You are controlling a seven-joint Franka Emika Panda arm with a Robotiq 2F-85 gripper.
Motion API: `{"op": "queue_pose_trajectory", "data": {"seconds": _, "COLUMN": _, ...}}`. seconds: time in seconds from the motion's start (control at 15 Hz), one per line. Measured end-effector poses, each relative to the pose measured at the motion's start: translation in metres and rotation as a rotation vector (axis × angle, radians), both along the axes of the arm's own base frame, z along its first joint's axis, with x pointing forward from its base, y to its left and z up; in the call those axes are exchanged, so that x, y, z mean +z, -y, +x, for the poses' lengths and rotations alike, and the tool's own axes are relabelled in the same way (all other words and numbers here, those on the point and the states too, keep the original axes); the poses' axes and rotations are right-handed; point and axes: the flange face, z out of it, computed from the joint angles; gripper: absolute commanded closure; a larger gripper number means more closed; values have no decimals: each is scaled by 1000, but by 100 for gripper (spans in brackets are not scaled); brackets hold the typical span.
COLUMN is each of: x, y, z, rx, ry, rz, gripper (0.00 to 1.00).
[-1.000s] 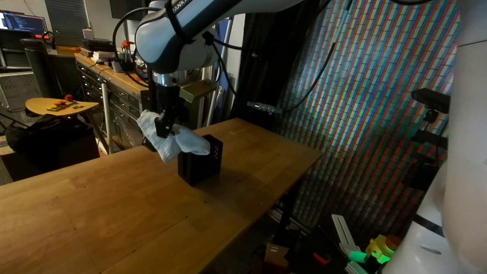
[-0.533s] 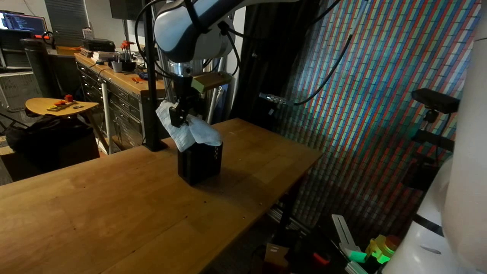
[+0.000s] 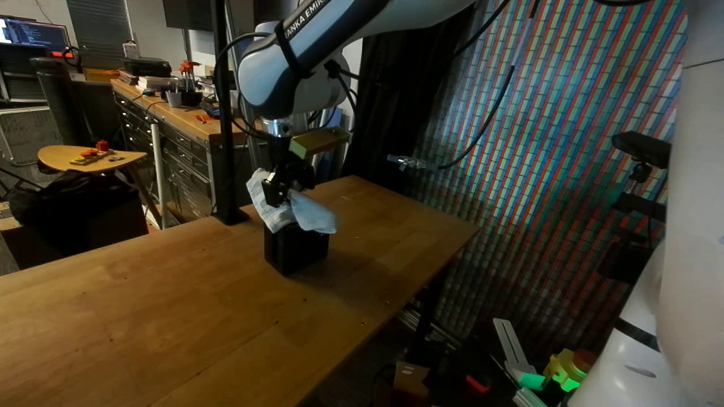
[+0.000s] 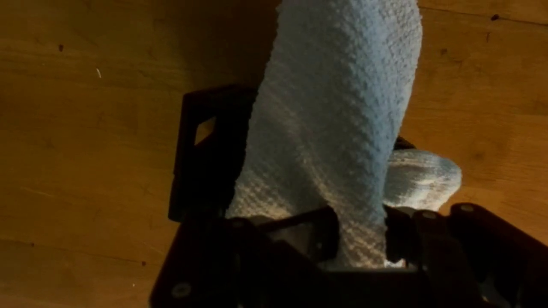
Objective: Put the white towel in the basket.
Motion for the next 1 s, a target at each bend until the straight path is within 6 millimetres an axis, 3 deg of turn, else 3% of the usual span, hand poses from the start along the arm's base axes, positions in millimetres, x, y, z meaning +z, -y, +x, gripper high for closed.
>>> {"op": "queue_pose_trajectory", "data": {"seconds": 0.53, "x": -43, "y": 39, "z": 6, "rx": -49, "ry": -23, "rz": 16, "gripper": 96}}
{"op": "queue_pose_trajectory", "data": {"seconds": 1.0, "x": -43, "y": 49, "z": 22, "rx": -4, "ry": -19, "rz": 114, "gripper": 96}}
